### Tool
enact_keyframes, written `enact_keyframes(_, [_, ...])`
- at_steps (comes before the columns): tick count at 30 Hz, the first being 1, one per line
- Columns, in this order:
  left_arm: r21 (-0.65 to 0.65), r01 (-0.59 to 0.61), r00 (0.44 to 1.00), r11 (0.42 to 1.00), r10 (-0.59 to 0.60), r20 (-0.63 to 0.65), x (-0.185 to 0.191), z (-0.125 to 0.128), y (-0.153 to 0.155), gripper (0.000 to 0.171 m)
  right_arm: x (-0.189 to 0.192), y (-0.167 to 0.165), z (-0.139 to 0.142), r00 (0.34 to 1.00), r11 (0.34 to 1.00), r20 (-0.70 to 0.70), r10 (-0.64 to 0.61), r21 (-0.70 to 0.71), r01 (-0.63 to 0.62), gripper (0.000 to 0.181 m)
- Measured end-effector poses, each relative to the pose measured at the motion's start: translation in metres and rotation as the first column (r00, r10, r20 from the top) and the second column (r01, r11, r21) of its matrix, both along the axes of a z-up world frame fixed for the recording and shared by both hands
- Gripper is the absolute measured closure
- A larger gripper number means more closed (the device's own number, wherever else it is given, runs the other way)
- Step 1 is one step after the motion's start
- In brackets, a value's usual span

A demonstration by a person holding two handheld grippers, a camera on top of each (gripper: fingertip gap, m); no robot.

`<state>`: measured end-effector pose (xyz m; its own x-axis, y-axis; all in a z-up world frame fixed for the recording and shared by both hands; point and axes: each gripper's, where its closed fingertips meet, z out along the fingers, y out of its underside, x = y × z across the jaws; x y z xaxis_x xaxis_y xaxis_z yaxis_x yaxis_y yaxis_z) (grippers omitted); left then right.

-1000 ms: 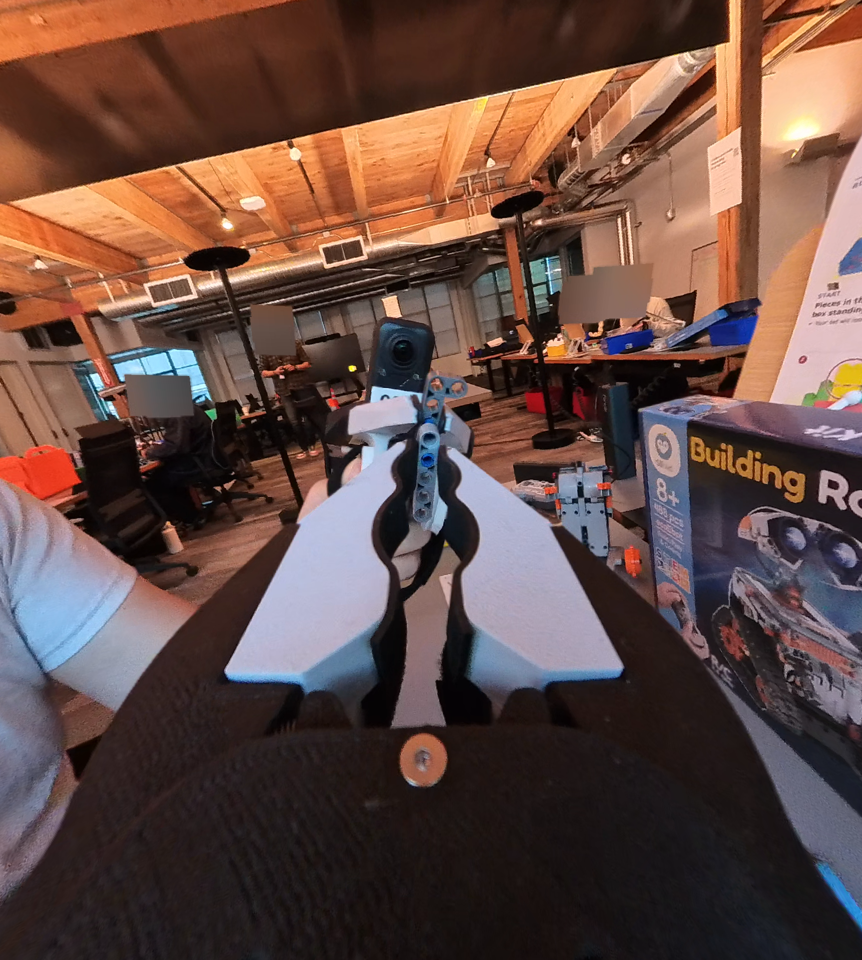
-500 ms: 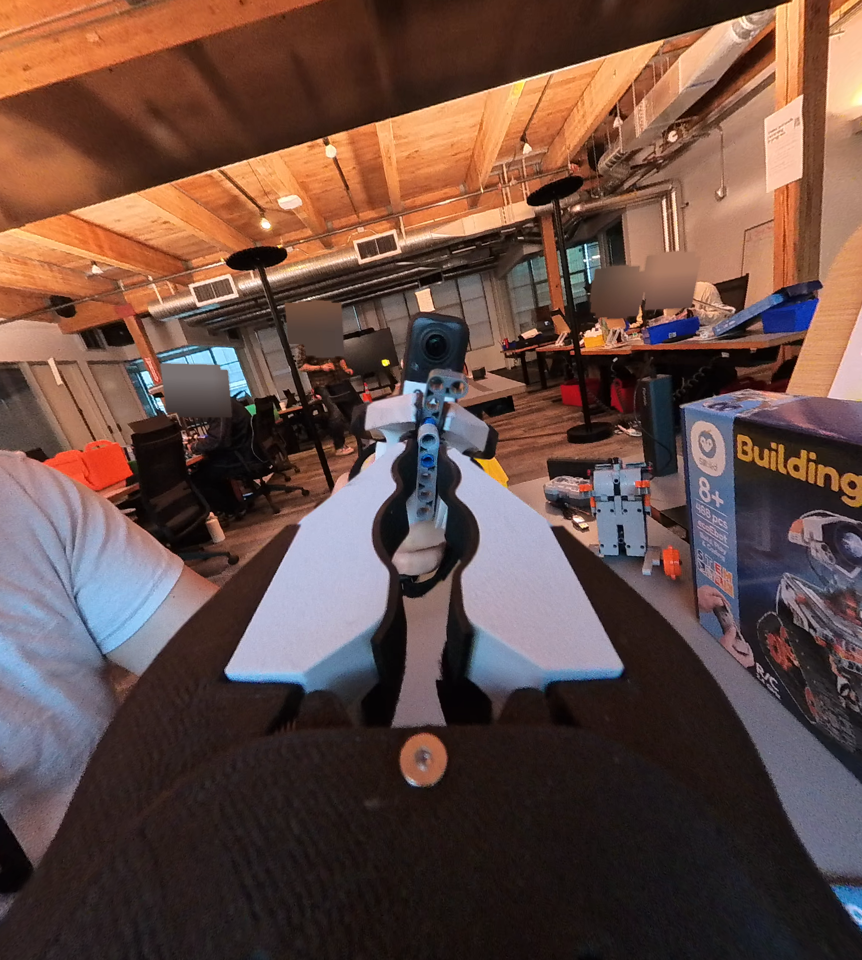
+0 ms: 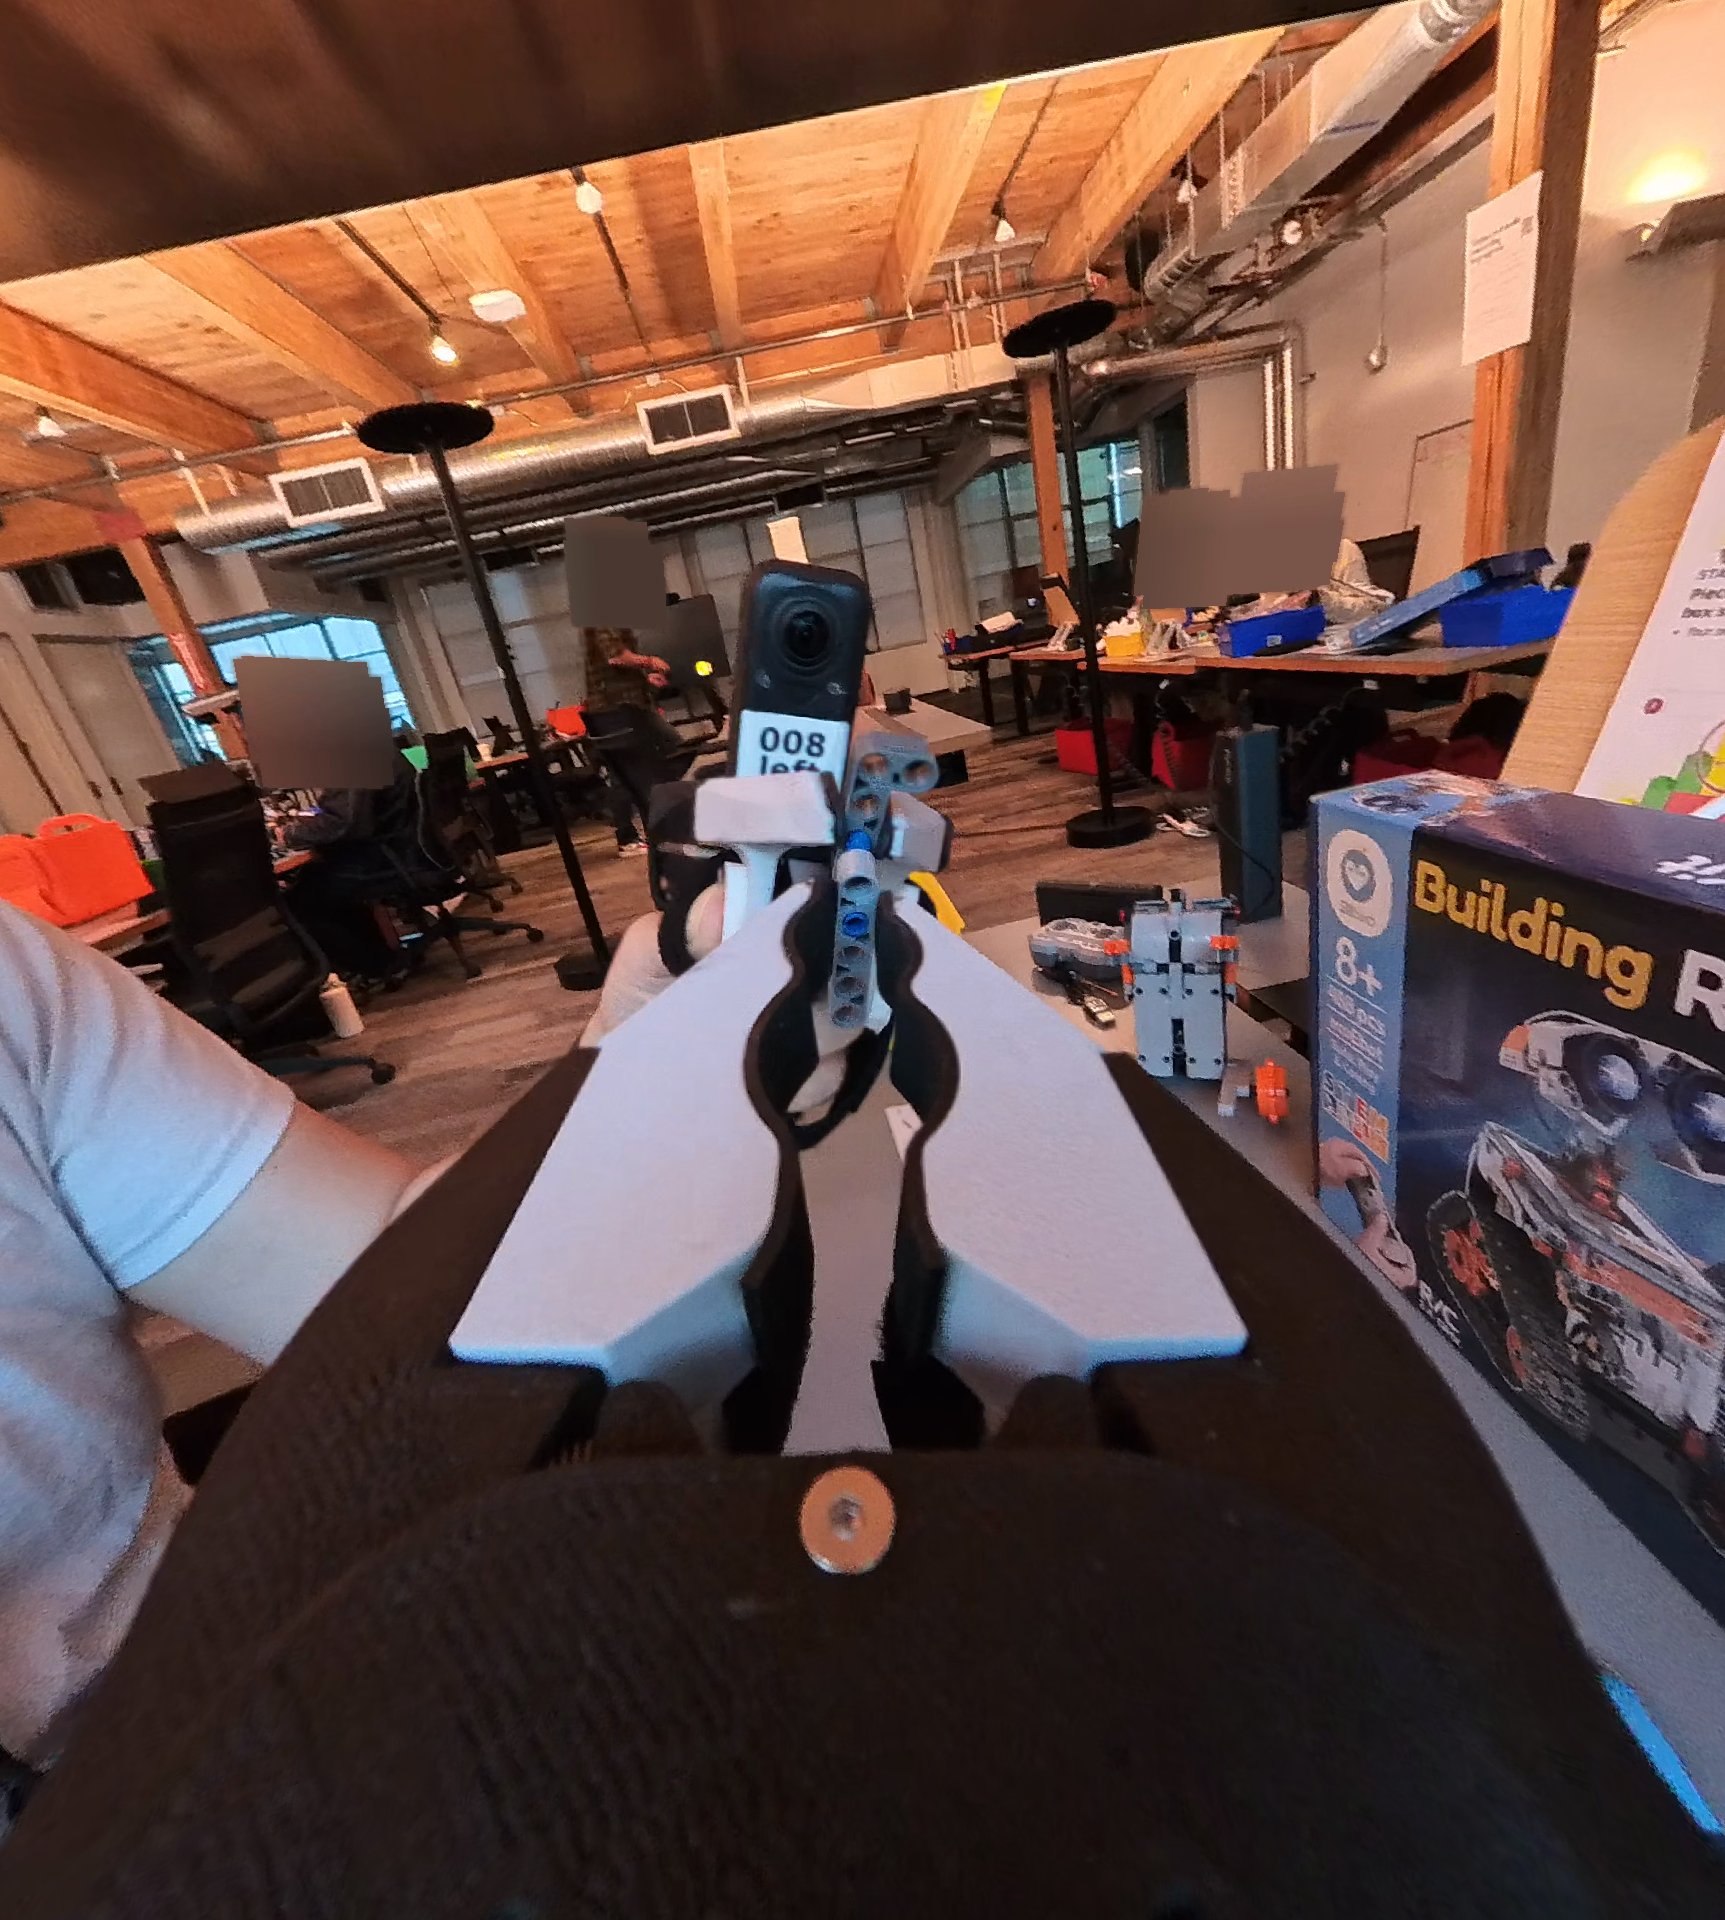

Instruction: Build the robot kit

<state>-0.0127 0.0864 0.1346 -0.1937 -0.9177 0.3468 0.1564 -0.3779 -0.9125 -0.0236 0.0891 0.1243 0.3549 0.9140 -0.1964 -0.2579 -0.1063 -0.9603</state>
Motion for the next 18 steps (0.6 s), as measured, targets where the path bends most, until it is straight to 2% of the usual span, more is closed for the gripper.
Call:
enact_keyframes(13, [-0.023,0.055,0.998,0.998,-0.055,0.011,0.0014,0.0009,-0.0067,0.167,0.001,-0.0063,0.0012,0.993,0.994,-0.069,0.101,-0.032,-0.103,0.177])
enact_keyframes(18, [-0.019,0.075,0.997,0.997,-0.075,-0.002,0.0014,-0.0007,-0.0094,0.167,0.0001,-0.0096,-0.0008,0.993,0.993,-0.042,0.113,-0.028,-0.115,0.176])
